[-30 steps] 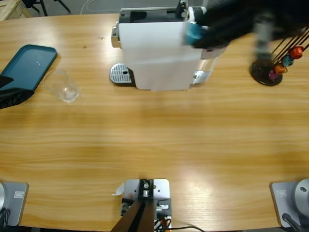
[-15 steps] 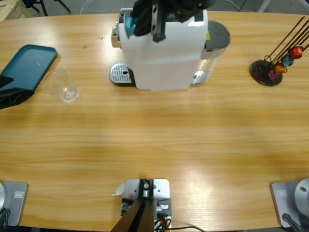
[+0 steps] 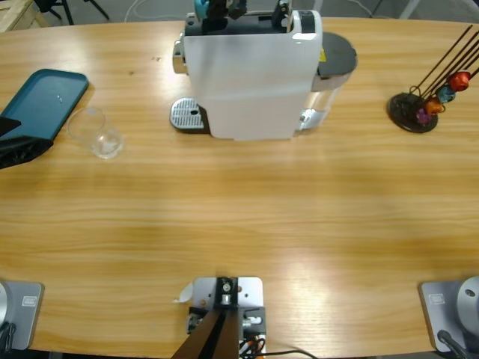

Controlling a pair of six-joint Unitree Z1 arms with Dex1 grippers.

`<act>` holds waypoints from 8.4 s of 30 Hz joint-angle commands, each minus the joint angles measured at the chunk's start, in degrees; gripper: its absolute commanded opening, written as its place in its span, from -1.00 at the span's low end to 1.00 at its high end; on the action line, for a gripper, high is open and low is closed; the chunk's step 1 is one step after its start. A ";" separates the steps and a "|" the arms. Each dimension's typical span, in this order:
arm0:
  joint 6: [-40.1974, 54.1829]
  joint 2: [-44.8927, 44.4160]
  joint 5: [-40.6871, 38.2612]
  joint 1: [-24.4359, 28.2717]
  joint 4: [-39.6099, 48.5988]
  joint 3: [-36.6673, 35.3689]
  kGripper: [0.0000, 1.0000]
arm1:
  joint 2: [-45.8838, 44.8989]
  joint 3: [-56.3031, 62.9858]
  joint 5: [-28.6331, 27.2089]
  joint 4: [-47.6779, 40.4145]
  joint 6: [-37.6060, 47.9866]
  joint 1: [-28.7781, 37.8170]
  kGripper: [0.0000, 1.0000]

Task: Pour coffee

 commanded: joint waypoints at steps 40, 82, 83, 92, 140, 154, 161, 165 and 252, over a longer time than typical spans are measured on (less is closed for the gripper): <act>0.74 0.08 0.80 -0.28 -0.39 2.31 0.91 | 9.11 -3.99 -0.23 0.40 0.90 -2.14 0.14; 1.36 -2.60 1.75 -0.28 -1.71 2.73 0.91 | -21.20 21.99 -23.91 -15.04 42.45 1.38 -1.00; 1.36 -2.97 1.36 -0.28 -1.71 2.78 0.93 | -19.54 21.83 -24.40 -15.92 41.77 1.38 -1.00; 1.54 -3.81 0.96 -0.28 -1.62 2.98 0.87 | -6.36 15.36 -27.30 -19.47 37.90 1.38 -1.00; 1.45 -3.48 1.14 -0.28 -1.67 3.00 0.90 | 11.39 8.24 -25.58 -17.92 40.87 10.96 -1.00; 1.54 -3.23 1.05 -0.28 -1.62 3.00 0.89 | 13.08 19.92 -23.94 -28.71 44.88 10.96 -1.00; 1.54 -2.98 1.05 -0.28 -1.62 3.00 0.92 | 13.43 23.59 -23.77 -32.03 45.74 10.96 -1.00; 1.54 -2.93 1.08 -0.28 -1.62 3.00 0.92 | 12.69 24.40 -23.75 -32.60 45.81 10.96 -1.00; -6.25 35.72 17.22 -0.28 -30.69 9.68 -0.55 | -44.86 60.52 -13.59 -13.40 48.62 10.17 1.00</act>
